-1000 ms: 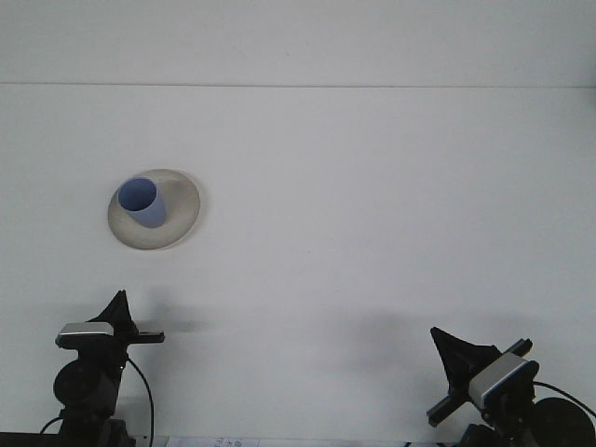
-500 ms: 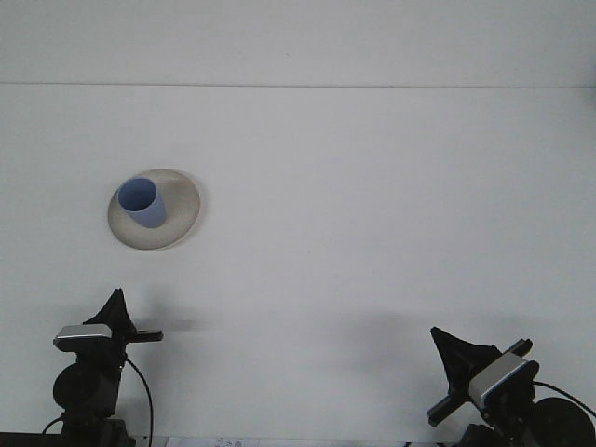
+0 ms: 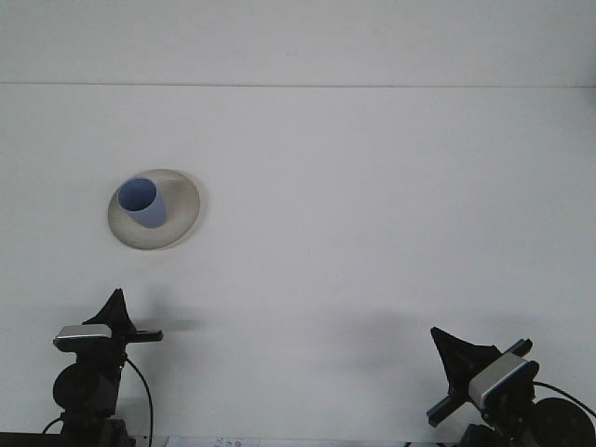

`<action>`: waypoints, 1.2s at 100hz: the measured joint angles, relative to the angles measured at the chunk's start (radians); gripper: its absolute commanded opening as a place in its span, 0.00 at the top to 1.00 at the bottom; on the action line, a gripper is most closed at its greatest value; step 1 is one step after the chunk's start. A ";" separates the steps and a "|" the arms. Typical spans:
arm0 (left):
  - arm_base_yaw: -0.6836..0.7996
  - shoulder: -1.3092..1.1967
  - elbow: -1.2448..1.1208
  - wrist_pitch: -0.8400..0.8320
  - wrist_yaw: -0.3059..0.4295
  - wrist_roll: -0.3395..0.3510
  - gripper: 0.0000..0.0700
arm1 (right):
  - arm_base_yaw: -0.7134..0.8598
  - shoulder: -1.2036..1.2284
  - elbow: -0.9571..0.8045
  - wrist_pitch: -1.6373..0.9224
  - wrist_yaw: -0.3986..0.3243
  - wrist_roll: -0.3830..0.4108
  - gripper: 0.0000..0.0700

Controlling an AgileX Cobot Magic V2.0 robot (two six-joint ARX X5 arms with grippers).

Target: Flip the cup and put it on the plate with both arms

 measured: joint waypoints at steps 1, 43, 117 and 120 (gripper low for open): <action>0.000 0.000 0.000 0.000 0.000 0.000 0.98 | 0.000 0.000 0.000 0.000 0.000 0.000 0.99; 0.000 0.000 0.000 0.000 0.000 0.000 0.98 | -0.448 -0.050 -0.233 0.356 -0.106 -0.086 0.99; 0.000 0.000 0.000 0.000 0.000 0.000 0.98 | -0.883 -0.173 -0.673 0.623 -0.365 -0.050 0.99; 0.000 0.000 0.000 0.000 0.000 0.000 0.98 | -0.883 -0.173 -0.673 0.628 -0.365 -0.049 0.99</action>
